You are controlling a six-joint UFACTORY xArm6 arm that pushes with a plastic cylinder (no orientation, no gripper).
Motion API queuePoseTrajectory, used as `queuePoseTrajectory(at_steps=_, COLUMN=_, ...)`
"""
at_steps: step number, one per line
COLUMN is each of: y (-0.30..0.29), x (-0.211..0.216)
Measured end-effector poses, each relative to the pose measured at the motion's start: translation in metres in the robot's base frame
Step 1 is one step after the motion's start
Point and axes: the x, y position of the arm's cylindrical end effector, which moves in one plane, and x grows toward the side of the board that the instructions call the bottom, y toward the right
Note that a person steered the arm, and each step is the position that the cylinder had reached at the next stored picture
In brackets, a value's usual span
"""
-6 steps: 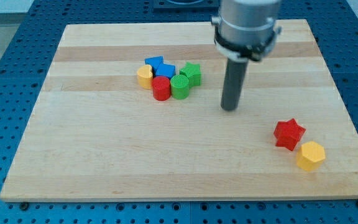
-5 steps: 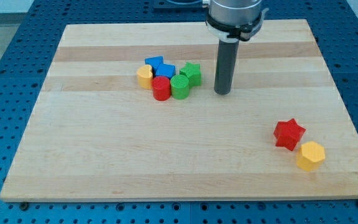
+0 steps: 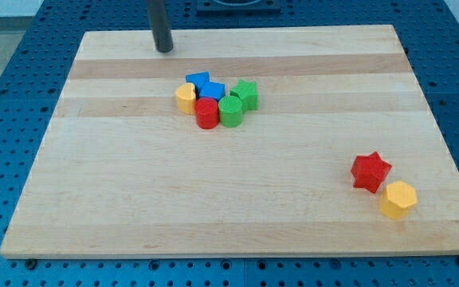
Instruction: Move the red circle towards the bottom center of the board
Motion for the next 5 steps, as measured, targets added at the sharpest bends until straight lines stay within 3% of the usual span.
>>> queuePoseTrajectory(at_steps=1, y=0.003, x=0.063)
queuePoseTrajectory(at_steps=3, y=0.024, x=0.065)
queuePoseTrajectory(at_steps=5, y=0.066, x=0.115)
